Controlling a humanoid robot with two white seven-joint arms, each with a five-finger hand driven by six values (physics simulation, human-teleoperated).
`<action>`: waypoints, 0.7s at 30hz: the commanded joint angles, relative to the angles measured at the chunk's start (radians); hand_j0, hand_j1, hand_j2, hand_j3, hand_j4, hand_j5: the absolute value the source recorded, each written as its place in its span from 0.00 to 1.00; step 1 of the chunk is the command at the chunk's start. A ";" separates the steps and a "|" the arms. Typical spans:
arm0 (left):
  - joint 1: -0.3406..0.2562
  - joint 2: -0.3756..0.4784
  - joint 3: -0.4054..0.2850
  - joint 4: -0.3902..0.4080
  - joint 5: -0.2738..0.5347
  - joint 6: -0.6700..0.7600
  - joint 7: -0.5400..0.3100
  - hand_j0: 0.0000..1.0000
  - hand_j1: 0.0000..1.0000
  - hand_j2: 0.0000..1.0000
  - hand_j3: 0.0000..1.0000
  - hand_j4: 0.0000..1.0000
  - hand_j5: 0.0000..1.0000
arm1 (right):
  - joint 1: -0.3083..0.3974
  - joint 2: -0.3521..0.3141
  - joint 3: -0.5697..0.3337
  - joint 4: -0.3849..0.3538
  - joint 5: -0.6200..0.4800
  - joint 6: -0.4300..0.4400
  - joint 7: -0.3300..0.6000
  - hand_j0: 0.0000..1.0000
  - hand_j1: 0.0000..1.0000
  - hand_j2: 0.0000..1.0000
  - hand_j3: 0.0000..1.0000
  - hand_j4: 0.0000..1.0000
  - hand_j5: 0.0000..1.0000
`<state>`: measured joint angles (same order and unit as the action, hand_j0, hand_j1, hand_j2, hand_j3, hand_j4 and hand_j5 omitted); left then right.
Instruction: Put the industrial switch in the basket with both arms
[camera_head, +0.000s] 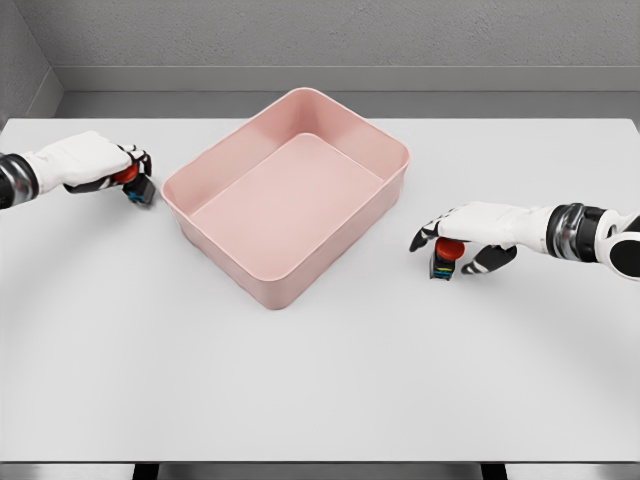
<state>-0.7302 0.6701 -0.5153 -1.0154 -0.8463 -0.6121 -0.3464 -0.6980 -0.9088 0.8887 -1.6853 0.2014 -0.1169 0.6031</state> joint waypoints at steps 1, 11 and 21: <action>0.000 0.005 0.003 -0.003 0.016 0.001 0.001 0.25 0.25 0.25 0.25 0.25 0.25 | -0.002 -0.001 -0.001 0.001 -0.002 0.000 0.000 0.65 0.65 0.65 0.65 0.65 0.65; 0.002 0.009 0.081 -0.094 0.084 0.001 -0.002 0.10 0.10 0.10 0.10 0.10 0.10 | 0.000 -0.002 -0.001 0.001 -0.002 0.000 0.001 0.58 0.58 0.58 0.58 0.58 0.58; 0.014 0.026 0.147 -0.215 0.142 0.001 -0.002 0.10 0.10 0.10 0.10 0.10 0.10 | -0.002 -0.004 -0.001 0.001 -0.002 0.002 0.001 0.56 0.56 0.56 0.56 0.56 0.56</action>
<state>-0.7148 0.6964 -0.3736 -1.1947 -0.7342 -0.6123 -0.3485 -0.6995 -0.9114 0.8875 -1.6847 0.1961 -0.1145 0.6021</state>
